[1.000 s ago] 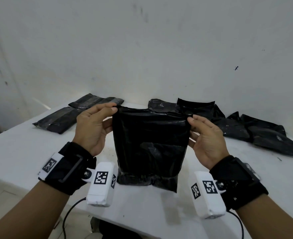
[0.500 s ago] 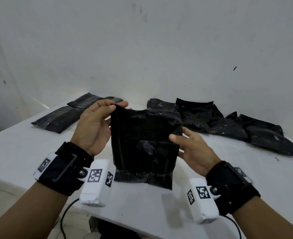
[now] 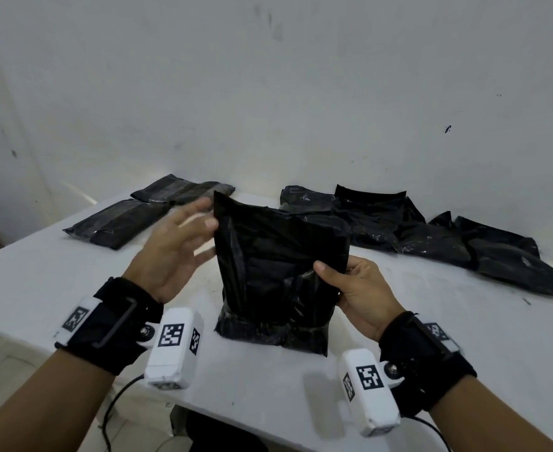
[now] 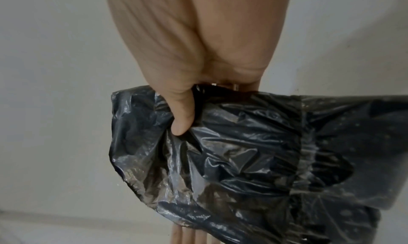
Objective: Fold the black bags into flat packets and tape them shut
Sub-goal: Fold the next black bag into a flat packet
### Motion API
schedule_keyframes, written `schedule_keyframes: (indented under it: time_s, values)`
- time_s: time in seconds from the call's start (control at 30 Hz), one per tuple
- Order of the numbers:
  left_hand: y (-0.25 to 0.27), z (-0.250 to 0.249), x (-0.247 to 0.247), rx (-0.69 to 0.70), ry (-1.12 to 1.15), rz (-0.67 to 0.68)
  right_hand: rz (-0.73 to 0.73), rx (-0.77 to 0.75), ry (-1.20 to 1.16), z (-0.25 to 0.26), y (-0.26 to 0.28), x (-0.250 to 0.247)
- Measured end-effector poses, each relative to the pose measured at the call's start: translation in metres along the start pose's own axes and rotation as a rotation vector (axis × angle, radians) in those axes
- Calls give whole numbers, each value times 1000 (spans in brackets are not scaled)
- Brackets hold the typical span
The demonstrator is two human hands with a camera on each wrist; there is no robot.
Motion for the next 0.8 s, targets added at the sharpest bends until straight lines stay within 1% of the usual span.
schedule_keyframes:
  time_s: [0.13,0.2,0.27,0.37,0.47,0.6,0.7,0.8]
  values:
    - [5,42,5,-180,-156,145,12,-9,-21,0,2,0]
    - [8,54,14,-225,-219,198,16,-10,-27,-1,2,-1]
    - [7,59,22,-233,-249,211,16,-8,-26,-2,3,-2]
    - [2,60,29,-226,-233,183,2,-7,-23,-2,3,-5]
    - [0,61,34,-220,-142,120,-12,9,-30,-2,3,-9]
    - [3,61,35,-187,-66,44,16,37,-54,-4,5,-7]
    - [6,62,35,-167,-40,16,32,73,17,-11,5,-4]
    - [7,62,34,-157,-21,3,-15,52,55,-13,5,-6]
Point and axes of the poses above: each hand's wrist, its own y-axis away from the middle knuckle, its own x-axis out of the palm, z = x × y, the point moved 8 cm from there along -y, towards the middle knuckle, and after that the axes turned 9 degrees about -y, right-handed, at the moved point
